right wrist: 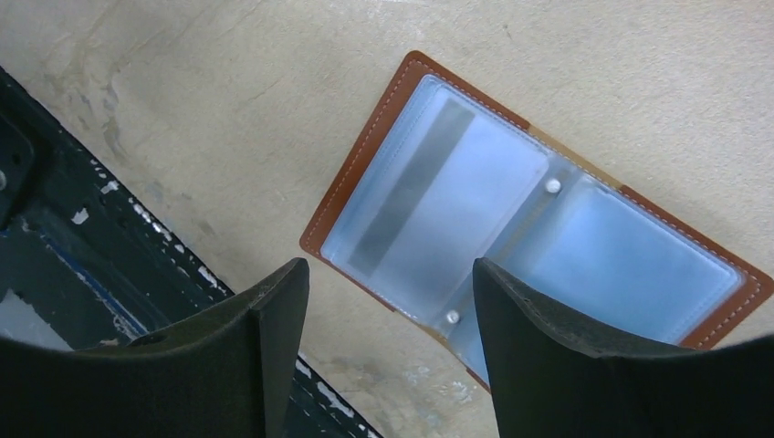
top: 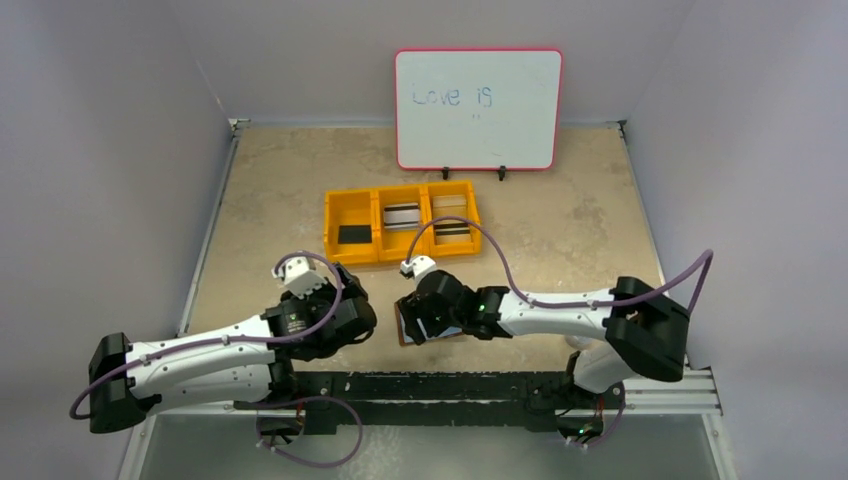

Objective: Take the credit cards out of the card holder

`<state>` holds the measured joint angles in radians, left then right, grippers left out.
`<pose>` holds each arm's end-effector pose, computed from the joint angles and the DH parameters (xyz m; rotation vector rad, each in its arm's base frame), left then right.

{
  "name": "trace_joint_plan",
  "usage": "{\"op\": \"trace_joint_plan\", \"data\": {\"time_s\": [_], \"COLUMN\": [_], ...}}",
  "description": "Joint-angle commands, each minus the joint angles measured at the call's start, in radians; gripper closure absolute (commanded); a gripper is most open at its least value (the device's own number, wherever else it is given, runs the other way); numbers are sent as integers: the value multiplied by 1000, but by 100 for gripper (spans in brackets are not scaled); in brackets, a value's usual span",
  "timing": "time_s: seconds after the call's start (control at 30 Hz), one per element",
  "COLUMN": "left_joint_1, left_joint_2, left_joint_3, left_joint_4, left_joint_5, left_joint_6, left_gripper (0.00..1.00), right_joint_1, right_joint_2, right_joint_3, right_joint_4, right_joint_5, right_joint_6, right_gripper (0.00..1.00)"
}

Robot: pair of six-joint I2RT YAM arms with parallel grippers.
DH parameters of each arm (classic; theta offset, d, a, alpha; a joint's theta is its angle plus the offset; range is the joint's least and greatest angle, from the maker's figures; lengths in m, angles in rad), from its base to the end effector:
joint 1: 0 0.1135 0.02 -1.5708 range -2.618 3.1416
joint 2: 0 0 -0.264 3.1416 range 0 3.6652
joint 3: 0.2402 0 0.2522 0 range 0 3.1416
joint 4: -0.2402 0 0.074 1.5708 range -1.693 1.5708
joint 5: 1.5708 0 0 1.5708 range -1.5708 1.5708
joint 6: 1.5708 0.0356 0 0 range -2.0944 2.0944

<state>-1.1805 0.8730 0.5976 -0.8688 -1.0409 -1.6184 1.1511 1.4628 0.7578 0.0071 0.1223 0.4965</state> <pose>0.0819 -0.1182 0.2232 -0.6908 1.9378 -0.2362 0.1265 0.2729 0.1927 -0.6975 2.2650 0.7122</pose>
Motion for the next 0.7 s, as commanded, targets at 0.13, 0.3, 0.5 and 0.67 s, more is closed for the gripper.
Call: {"op": "trace_joint_plan", "data": {"time_s": [0.13,0.3,0.5,0.67], "left_joint_1": [-2,-2,-2,-2], "left_joint_2": [-25,-23,-35,-37], "left_joint_3": [67,60,48,37], "left_joint_4": [-79,-77,-67,-37], "left_joint_5": [-73,-70,-64,-50], "left_joint_6": [-43,-50,-49,-21], "left_gripper": [17,17,17,17], "right_joint_1": [60,64,64,63], "right_joint_2": [143,184,194,181], "right_joint_3": [123,136,119,97], "right_joint_4": [-115,-167,-164,-131], "right_joint_5": [146,228,247,195], "right_joint_6": [37,90,126,154], "right_gripper": [29,32,57,75]}}
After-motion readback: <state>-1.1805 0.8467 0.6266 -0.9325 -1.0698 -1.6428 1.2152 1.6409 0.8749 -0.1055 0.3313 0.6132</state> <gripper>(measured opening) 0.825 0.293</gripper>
